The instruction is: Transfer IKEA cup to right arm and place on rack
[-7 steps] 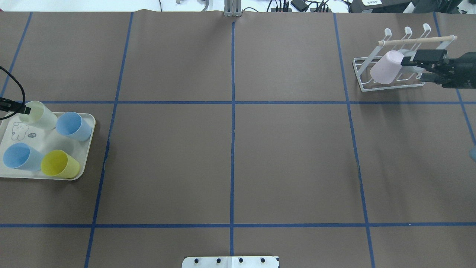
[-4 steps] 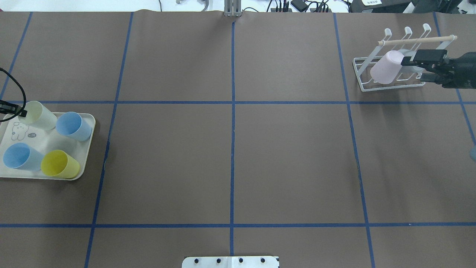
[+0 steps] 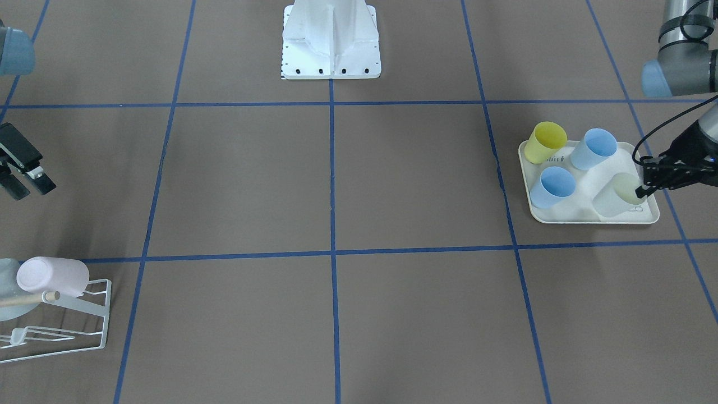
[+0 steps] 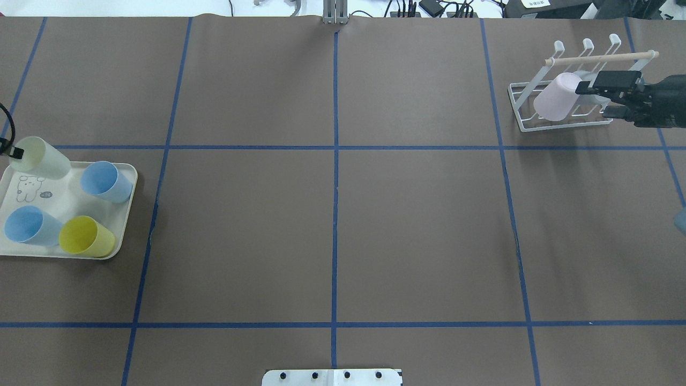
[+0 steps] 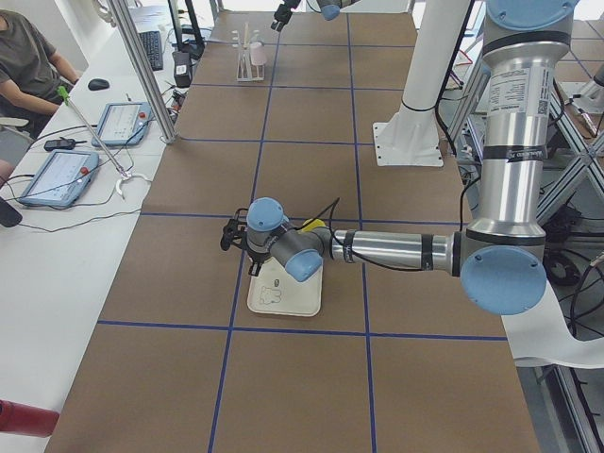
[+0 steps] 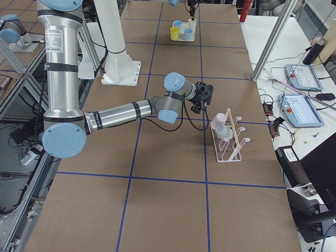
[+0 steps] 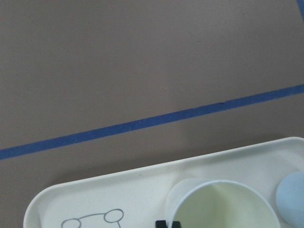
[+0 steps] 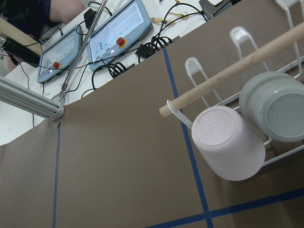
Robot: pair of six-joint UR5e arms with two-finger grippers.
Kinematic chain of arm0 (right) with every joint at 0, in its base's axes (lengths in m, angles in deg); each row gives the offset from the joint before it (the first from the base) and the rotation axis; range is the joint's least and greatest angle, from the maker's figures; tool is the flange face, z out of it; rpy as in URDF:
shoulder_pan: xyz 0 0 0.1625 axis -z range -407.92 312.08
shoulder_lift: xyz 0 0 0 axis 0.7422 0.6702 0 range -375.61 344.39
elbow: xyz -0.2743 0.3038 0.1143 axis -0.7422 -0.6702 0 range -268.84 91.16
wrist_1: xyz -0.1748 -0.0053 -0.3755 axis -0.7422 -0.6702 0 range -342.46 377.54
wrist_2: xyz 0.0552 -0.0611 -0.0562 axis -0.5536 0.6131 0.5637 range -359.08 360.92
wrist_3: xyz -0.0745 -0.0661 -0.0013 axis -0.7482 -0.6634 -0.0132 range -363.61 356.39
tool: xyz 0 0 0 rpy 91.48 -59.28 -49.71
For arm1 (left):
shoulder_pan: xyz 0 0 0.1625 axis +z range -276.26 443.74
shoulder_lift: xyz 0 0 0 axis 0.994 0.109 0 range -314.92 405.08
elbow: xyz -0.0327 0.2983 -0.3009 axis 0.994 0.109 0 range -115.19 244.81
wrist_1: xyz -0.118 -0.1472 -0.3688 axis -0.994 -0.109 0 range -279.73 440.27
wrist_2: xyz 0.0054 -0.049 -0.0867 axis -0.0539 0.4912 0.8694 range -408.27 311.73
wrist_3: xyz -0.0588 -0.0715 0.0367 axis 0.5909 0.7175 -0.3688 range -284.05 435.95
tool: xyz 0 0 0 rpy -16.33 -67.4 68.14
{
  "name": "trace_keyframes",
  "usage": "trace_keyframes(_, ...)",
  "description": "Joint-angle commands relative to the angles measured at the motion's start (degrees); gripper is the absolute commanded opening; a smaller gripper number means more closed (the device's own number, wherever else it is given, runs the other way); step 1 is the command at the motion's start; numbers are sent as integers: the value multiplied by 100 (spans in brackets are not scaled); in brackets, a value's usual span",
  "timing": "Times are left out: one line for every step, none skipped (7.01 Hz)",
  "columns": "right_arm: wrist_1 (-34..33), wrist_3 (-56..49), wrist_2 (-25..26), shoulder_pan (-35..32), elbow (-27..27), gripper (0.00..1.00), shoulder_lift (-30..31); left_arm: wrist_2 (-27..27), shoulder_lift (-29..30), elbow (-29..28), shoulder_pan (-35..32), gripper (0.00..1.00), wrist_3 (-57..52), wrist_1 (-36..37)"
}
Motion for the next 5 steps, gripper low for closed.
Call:
trace_keyframes(39,841,-42,97,42,100,-158,56,72,401,-436,0,72,132)
trace_keyframes(66,1499,-156,114,95,100,-307,213,386,491,-437,0,942,116)
trace_keyframes(66,2149,-201,202,130,100,-509,432,676,666,-420,0,1969,28)
trace_keyframes(83,2782,-192,342,139,100,-693,452,809,963,-402,0,2945,-181)
trace_keyframes(84,3406,-184,465,139,100,-869,452,1072,1036,-19,0,4286,-862)
